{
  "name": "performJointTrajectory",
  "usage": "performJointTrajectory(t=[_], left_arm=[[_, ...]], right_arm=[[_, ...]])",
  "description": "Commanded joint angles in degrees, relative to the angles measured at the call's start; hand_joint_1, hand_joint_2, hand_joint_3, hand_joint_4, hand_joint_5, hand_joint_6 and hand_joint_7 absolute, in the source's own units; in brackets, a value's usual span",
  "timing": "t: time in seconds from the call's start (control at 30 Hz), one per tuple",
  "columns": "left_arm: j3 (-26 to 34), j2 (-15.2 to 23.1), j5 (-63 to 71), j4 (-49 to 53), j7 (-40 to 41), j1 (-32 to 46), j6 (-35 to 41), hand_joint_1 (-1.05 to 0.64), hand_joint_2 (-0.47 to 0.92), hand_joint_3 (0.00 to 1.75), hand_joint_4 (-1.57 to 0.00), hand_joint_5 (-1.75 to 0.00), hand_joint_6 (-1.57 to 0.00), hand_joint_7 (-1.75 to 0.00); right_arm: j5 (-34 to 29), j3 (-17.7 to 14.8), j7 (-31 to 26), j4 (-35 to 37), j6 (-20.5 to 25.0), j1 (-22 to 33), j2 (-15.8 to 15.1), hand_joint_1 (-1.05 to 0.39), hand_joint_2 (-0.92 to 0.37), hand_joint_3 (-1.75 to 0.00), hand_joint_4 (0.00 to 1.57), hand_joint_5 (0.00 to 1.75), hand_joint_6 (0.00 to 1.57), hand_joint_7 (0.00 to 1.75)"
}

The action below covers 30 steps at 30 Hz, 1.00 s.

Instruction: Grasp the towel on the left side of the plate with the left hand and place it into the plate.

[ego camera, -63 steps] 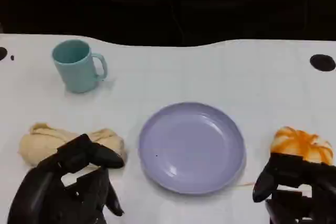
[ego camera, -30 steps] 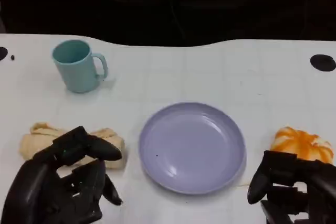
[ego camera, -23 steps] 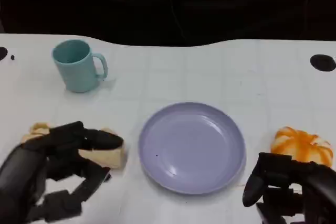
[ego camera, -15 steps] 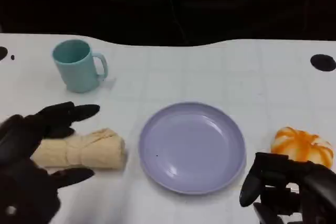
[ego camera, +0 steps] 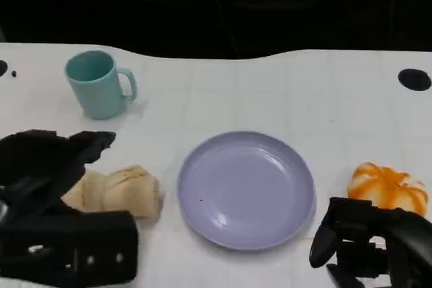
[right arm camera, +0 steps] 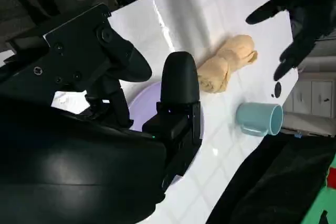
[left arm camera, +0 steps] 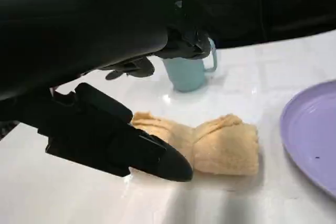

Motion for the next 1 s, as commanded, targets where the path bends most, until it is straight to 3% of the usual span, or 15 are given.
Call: performJointTrajectory(t=[0.03,0.43,0.57,0.63,0.77,0.8,0.83,0.93,1.0], left_arm=[[-3.4,-3.4,3.8,8.1,-0.1,-3.7,-0.5,-0.66,0.89,0.0,-0.27,-0.18,-0.23,-0.01],[-7.7,-9.5,6.1,28.7,3.2,-11.1,-5.1,-0.57,0.92,0.01,-0.42,-0.13,-0.34,-0.03],[-8.4,-10.8,5.1,37.2,8.2,-12.6,-9.2,-0.46,0.92,0.11,-0.56,-0.14,-0.52,-0.07],[-8.0,-11.1,3.7,41.1,10.6,-13.1,-11.9,-0.39,0.92,0.15,-0.72,-0.25,-0.69,-0.11],[-6.7,-11.5,1.3,45.8,17.2,-13.3,-16.9,-0.28,0.92,0.21,-0.8,-0.93,-1.09,-0.17],[-6.7,-11.4,1.3,46.4,18.1,-13.5,-17.6,-0.27,0.92,0.19,-0.74,-1.32,-1.04,-0.5],[-6.9,-11.3,1.3,46.8,18.7,-13.7,-18.1,-0.26,0.92,0.18,-0.7,-1.5,-0.92,-0.82],[-6.2,-11.3,0.7,47.1,22.1,-13.4,-19.9,-0.25,0.92,0.29,-0.72,-1.71,-0.71,-1.39],[-5.4,-11.5,0.1,46.4,24.2,-13.1,-20.6,-0.26,0.92,0.33,-0.74,-1.74,-0.64,-1.56]], right_arm=[[-0.1,-0.7,0.1,-1.0,0.2,0.0,-0.8,-0.02,-0.52,-1.17,0.74,1.75,0.61,1.53],[-0.1,-0.4,0.0,-1.4,0.6,0.0,-0.7,-0.02,-0.52,-1.17,0.74,1.75,0.61,1.53],[-0.3,-0.3,-0.1,-1.3,0.5,0.1,-0.7,-0.04,-0.52,-1.16,0.75,1.75,0.61,1.53],[-0.1,-0.3,-0.2,-1.3,0.8,0.0,-0.5,-0.04,-0.53,-1.15,0.74,1.75,0.61,1.52],[0.1,-0.2,-0.5,-1.0,1.1,-0.1,0.0,-0.04,-0.53,-1.14,0.74,1.75,0.61,1.52],[0.1,-0.1,-0.5,-0.9,1.1,-0.2,0.1,-0.03,-0.54,-1.15,0.74,1.75,0.61,1.52],[0.2,-0.1,-0.6,-0.8,1.1,-0.3,0.1,-0.03,-0.54,-1.15,0.74,1.75,0.61,1.52],[0.1,0.2,-0.6,-0.4,1.2,-0.4,0.3,-0.03,-0.54,-1.15,0.73,1.75,0.61,1.52],[0.3,0.2,-0.6,-0.2,1.5,-0.5,0.5,-0.03,-0.54,-1.15,0.73,1.75,0.61,1.52]])
